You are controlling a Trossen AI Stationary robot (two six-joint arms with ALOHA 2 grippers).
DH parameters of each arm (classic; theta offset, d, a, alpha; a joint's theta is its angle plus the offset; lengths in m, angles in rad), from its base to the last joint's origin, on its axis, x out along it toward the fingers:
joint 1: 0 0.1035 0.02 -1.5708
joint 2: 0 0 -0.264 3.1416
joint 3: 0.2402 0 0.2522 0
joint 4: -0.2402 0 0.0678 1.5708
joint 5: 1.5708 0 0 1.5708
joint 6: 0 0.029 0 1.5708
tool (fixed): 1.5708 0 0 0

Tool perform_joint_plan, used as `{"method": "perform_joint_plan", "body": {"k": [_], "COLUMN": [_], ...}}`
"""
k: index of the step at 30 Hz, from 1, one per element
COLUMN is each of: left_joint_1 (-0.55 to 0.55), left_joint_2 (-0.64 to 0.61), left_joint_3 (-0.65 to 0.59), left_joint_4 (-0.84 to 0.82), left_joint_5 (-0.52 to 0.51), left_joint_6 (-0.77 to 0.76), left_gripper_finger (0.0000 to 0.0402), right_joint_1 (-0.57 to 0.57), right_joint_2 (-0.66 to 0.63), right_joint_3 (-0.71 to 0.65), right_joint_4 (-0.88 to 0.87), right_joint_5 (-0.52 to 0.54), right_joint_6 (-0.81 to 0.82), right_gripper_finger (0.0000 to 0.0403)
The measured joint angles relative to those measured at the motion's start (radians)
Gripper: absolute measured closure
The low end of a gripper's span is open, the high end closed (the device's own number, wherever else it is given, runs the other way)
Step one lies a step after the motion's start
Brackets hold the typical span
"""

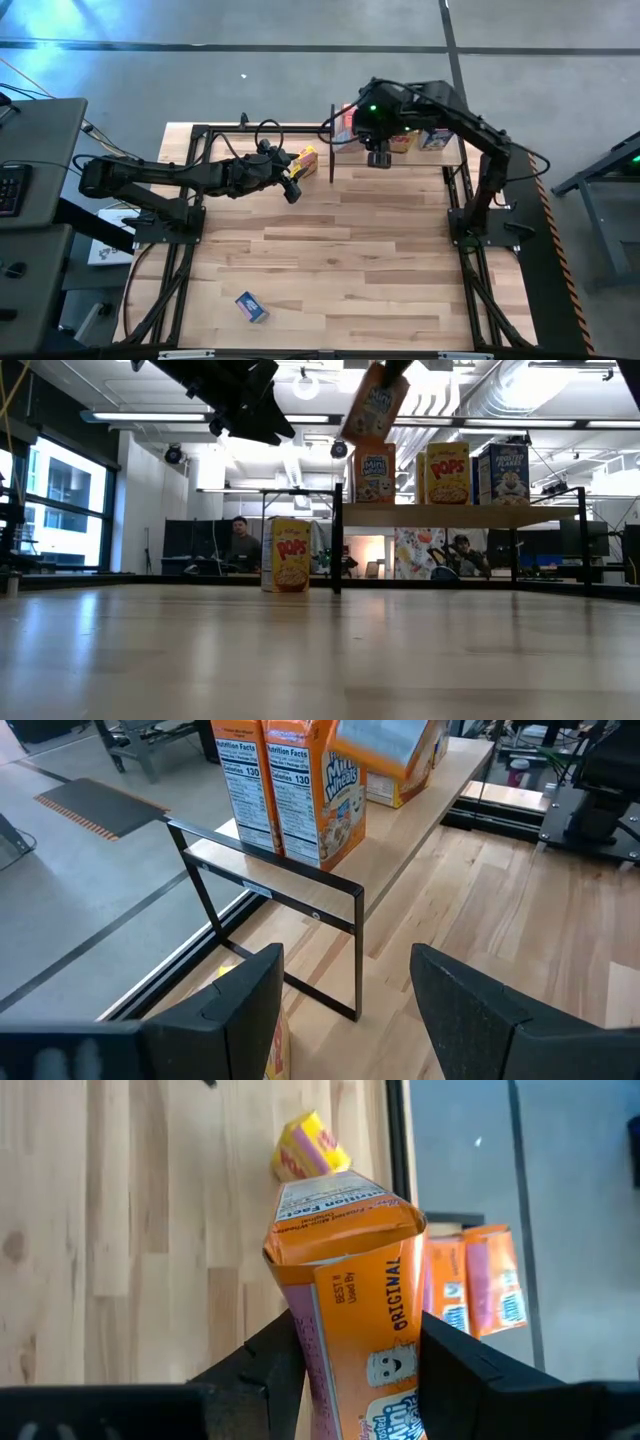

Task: Stack cereal on shelf
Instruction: Put the orange cereal box on the shelf aligned with the other orange cereal boxes

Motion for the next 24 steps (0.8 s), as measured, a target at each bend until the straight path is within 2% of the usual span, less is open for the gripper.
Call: {"method": "perform_joint_plan", "body": {"k": [16, 24], "left_joint_1": [0.000, 0.000], "left_joint_2": [0.000, 0.000], "left_joint_3": [0.000, 0.000], "left_joint_4": [0.000, 0.000], "left_joint_5": [0.000, 0.000], "left_joint_6": [0.000, 0.000], "left_gripper_finger": [0.0192, 0.0192], "right_joint_1": [-0.034, -0.082], "right_joint_2": [0.090, 0.047], "right_joint_3": [-0.005, -0.123], "right_joint_4": [-0.008, -0.009], "right_joint_5": [0.005, 0.000], "right_joint_6": [0.064, 0.076], "right_gripper_finger": [0.0256, 0.0256]}}
